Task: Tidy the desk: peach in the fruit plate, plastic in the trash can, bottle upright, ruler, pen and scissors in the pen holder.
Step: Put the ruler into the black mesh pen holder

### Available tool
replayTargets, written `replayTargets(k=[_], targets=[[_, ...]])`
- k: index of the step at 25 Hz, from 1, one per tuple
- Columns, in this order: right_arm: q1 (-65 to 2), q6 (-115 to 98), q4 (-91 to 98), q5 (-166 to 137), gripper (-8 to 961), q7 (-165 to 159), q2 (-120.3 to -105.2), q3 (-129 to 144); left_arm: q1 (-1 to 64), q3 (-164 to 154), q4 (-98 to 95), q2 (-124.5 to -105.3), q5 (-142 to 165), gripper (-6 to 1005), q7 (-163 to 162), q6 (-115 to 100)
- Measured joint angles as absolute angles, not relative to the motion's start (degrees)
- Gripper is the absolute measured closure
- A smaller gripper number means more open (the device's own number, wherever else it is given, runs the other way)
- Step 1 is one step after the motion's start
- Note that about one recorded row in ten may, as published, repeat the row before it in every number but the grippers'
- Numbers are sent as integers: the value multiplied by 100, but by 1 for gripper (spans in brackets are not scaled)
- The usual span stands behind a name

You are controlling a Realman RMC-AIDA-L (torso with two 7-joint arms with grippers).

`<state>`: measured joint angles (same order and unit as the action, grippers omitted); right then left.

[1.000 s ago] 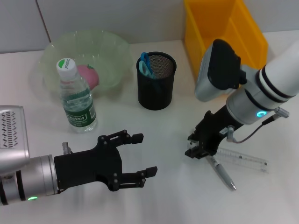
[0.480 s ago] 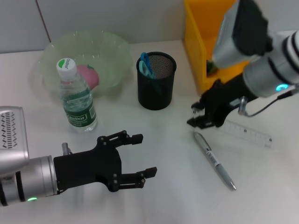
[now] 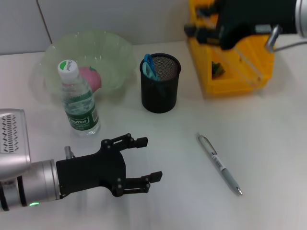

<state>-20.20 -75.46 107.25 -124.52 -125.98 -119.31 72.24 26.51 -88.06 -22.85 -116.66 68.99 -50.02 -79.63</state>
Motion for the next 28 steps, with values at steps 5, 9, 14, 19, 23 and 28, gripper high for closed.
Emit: replayTargets(k=[5, 9, 14, 19, 23, 28], targets=[[-1741, -6649, 10286, -11258, 565, -11702, -11933, 7236, 2660, -8806, -2285, -11679, 6900, 150, -4988, -7962], [-1727, -6174, 9508, -10031, 565, -10647, -11936, 7273, 2662, -8806, -2285, -11681, 6913, 150, -4985, -7959], [-1912, -5919, 8252, -8441, 565, -8993, -11935, 7279, 2664, -8806, -2285, -11680, 6917, 150, -4988, -7956], [-2137, -5910, 7144, -7369, 565, -7517, -11935, 7265, 2664, -8806, -2285, -11667, 6918, 150, -5027, -7969], [-2412, -5897, 6382, -7020, 565, -6900, -11935, 7231, 2665, -8806, -2285, -11663, 6918, 150, -5037, -7978], [-2621, -5896, 5860, -6993, 565, -6544, -11939, 7268, 2670, -8806, -2285, -11663, 6917, 150, -5039, -7977]])
